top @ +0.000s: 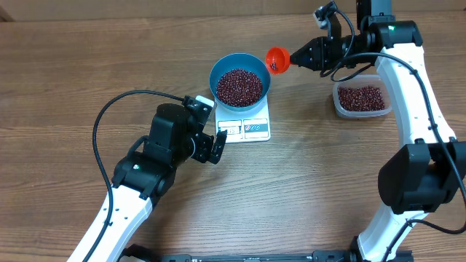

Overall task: Scoop item into bowl and weigh 150g on scale
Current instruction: 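Carry the scoop right toward the bean tub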

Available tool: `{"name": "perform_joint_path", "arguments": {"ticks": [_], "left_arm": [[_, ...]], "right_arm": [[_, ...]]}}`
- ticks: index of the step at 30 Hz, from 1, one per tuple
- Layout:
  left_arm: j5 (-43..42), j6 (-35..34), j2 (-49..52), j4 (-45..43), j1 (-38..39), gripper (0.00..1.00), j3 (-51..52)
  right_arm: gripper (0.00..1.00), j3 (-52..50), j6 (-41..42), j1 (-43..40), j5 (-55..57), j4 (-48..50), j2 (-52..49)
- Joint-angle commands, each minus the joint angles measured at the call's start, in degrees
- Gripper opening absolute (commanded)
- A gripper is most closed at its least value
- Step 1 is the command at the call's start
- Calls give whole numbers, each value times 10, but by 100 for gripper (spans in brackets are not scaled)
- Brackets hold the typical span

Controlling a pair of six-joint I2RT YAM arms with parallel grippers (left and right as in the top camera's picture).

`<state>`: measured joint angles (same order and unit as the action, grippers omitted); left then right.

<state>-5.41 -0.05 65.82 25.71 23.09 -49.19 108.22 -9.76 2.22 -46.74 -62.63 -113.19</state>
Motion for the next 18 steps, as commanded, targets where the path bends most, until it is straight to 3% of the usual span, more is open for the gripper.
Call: {"name": "perform_joint_path", "arguments": {"ticks": [1, 10, 18], "left_arm": [[-4, -6, 4, 0, -2, 100, 2], [-4, -6, 4, 0, -2, 100, 2], [-4, -6, 4, 0, -2, 100, 2]], "right_arm": [[4, 18, -9, 17, -13, 1, 27], [4, 18, -9, 12, -78, -14, 28], [4, 18, -60, -112, -65, -115, 43]]}}
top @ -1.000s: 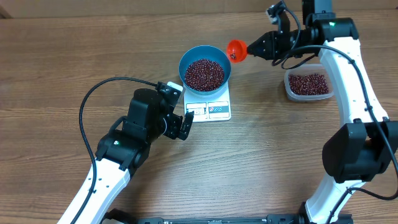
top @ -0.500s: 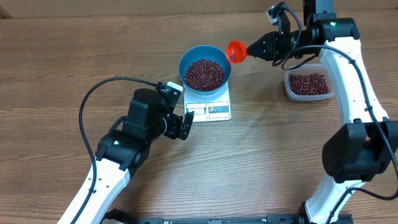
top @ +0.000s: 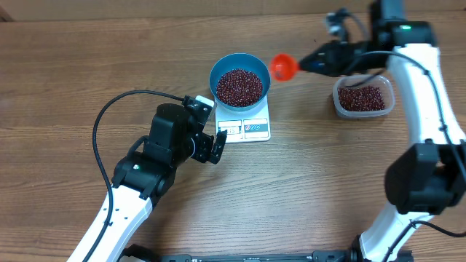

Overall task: Scoop item into bowl and weigh 150g on scale
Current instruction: 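Carry the scoop right toward the bean tub, then tip the red scoop to empty leftover beans into the tub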

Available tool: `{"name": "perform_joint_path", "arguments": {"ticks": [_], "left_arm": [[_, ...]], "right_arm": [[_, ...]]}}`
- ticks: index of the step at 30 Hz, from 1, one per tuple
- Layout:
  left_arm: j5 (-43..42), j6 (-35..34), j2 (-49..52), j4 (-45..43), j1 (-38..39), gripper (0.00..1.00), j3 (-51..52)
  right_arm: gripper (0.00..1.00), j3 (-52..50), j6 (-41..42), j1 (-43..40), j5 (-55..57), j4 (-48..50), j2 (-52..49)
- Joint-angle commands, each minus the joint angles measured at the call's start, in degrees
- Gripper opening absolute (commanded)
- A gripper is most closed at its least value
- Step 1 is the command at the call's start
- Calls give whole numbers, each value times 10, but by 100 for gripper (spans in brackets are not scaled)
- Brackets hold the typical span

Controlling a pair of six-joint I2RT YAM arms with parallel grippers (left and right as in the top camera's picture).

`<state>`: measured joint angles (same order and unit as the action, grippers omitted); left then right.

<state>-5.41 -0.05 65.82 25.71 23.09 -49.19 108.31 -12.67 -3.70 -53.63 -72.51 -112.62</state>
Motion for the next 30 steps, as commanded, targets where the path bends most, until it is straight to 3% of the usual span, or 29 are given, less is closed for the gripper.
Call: {"name": "perform_joint_path", "arguments": {"ticks": [1, 8, 21, 30], "left_arm": [[-4, -6, 5, 0, -2, 99, 2], [-4, -6, 4, 0, -2, 100, 2], [-4, -6, 4, 0, -2, 100, 2], [-4, -6, 4, 0, -2, 100, 2]], "right_arm": [[4, 17, -31, -71, 23, -24, 39], [4, 14, 40, -153, 330, -36, 38], [4, 14, 179, 19, 793, -47, 38], [4, 14, 187, 53, 834, -46, 39]]}}
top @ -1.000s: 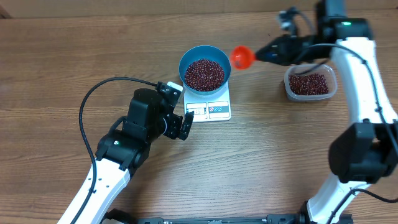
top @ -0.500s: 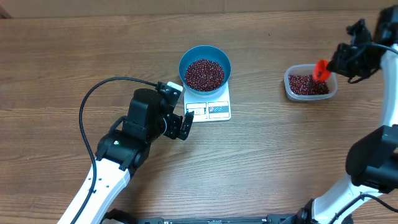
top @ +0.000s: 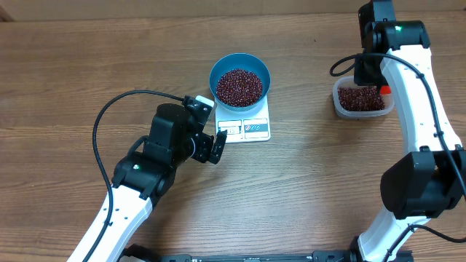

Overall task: Scoop item into bowl and weigh 150g on scale
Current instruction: 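Tip the red scoop to empty leftover beans into the tub, then move the red scoop back left over the teal bowl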

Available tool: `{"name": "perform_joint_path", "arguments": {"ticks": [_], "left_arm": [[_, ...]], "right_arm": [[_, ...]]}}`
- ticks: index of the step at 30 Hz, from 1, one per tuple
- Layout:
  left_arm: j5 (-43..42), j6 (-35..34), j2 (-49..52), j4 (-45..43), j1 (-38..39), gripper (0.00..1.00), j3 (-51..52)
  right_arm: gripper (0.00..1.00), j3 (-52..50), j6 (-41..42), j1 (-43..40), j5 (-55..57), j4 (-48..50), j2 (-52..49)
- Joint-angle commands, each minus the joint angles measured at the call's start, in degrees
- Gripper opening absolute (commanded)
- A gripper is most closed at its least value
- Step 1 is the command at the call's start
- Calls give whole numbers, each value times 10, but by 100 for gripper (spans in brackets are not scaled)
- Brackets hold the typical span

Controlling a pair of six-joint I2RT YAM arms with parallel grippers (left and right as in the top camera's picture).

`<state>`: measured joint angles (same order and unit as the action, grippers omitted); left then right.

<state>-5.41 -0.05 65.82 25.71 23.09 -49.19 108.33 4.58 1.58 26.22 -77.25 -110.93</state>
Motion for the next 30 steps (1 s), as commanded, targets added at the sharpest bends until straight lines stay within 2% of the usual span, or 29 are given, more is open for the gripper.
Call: {"name": "perform_joint_path", "arguments": {"ticks": [1, 6, 17, 20, 30], "left_arm": [[-4, -6, 4, 0, -2, 100, 2], [-4, -6, 4, 0, -2, 100, 2], [-4, -6, 5, 0, -2, 100, 2], [-4, -6, 4, 0, -2, 100, 2], [-4, -6, 4, 0, -2, 99, 2]], "right_arm": [[4, 14, 13, 0, 24, 2, 22], [4, 29, -31, 0, -85, 14, 25], [4, 64, -114, 24, -453, 86, 29], [4, 64, -122, 44, -484, 101, 29], [4, 64, -122, 124, -477, 137, 6]]}}
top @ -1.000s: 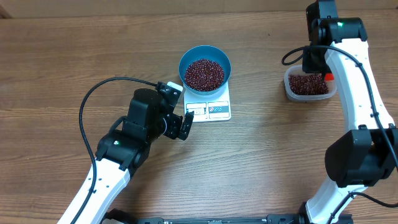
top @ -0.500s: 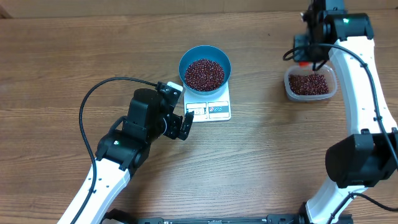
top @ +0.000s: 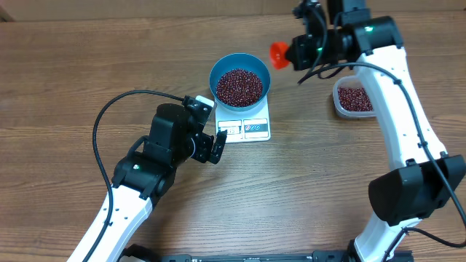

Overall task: Scoop item into bowl and weigh 150g on scale
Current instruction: 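Move the red scoop back left over the teal bowl, then lower the red scoop into the teal bowl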

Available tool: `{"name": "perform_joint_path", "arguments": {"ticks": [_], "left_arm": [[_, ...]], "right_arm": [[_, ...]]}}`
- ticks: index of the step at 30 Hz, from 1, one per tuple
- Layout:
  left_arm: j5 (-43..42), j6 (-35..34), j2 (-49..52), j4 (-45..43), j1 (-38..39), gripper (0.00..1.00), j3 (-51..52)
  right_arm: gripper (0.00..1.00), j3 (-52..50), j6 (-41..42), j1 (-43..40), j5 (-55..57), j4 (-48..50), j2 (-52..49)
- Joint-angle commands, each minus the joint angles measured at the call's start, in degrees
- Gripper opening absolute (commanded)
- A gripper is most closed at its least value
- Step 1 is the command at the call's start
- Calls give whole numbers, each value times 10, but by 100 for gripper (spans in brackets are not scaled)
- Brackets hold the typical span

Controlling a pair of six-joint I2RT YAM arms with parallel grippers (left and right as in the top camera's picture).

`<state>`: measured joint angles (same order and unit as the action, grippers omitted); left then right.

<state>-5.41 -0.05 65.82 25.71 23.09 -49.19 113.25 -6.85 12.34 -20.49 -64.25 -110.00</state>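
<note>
A blue bowl heaped with dark red beans stands on the small white scale at the table's middle back. My right gripper is shut on the handle of an orange scoop, held just right of the bowl's rim; its contents cannot be made out. A clear tub of red beans sits to the right, partly hidden under the right arm. My left gripper rests low beside the scale's front-left corner, fingers apart and holding nothing.
A black cable loops off the left arm over the wooden table. The right arm stretches from the front right edge to the back, passing over the tub.
My right gripper was over the bean tub with the scoop down in it. It has moved up and left, and the scoop now hangs beside the bowl's right rim. The left arm stayed put.
The right gripper held the scoop next to the bowl's right rim with a few beans in it. Then the scoop was farther right, between bowl and tub. Then it was down in the tub. Now it is back beside the bowl. The left arm never moved.
</note>
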Motion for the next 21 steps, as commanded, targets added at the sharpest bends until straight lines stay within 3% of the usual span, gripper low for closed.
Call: {"name": "perform_joint_path", "arguments": {"ticks": [1, 21], "left_arm": [[-4, -6, 4, 0, -2, 100, 2], [-4, -6, 5, 0, -2, 100, 2]], "right_arm": [[4, 15, -7, 24, -10, 11, -9], [4, 15, -12, 120, 115, 51, -81]]}}
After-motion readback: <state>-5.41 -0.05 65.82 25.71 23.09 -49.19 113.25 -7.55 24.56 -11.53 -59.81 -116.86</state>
